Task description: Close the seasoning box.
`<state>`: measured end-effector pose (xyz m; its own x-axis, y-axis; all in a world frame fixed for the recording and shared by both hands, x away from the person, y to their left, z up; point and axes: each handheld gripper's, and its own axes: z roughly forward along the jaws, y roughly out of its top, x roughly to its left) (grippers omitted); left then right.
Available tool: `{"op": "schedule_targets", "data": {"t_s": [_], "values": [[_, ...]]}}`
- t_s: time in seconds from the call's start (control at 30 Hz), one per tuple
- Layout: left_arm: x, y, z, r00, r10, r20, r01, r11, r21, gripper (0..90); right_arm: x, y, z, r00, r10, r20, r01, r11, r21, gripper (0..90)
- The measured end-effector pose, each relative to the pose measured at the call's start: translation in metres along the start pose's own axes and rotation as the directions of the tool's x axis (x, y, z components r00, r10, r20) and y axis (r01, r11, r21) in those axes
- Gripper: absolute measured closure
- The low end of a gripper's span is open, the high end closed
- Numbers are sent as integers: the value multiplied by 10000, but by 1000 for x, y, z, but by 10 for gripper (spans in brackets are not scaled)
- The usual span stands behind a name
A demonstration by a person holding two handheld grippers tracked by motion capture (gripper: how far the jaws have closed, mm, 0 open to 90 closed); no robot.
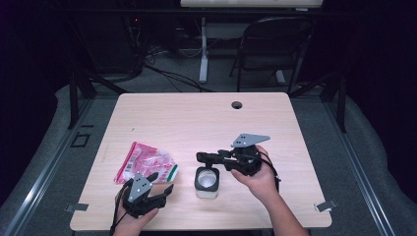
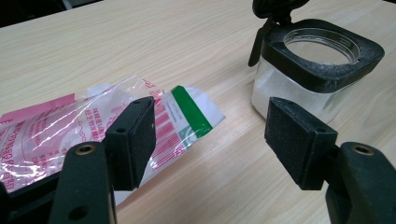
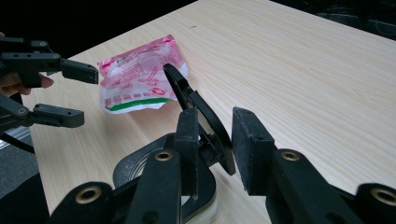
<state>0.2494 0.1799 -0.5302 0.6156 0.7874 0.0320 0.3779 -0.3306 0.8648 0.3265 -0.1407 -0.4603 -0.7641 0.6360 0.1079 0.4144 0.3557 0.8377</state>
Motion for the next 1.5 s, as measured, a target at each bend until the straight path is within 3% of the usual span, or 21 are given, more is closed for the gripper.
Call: {"op": "schedule_targets", "data": {"t_s": [0.3, 0.6, 0.97, 1.5], "values": [[3, 6, 3, 10000, -8, 27, 8, 9999, -119, 337, 6, -5, 0, 9999, -104, -79, 106, 9997, 213, 702], [11, 13, 7, 9992, -410, 24, 411, 9988, -281, 340, 12, -11, 2, 9995, -295, -115, 299, 9988, 385, 657], [13, 16, 5, 9994, -338, -106, 334, 9986, -404, 340, 21, -16, 1, 9989, -457, 48, 454, 9979, 461, 617], [20, 17, 5, 9996, -243, -121, 237, 9988, -429, 342, 22, -18, 2, 9996, -261, 55, 258, 9983, 520, 583]]}}
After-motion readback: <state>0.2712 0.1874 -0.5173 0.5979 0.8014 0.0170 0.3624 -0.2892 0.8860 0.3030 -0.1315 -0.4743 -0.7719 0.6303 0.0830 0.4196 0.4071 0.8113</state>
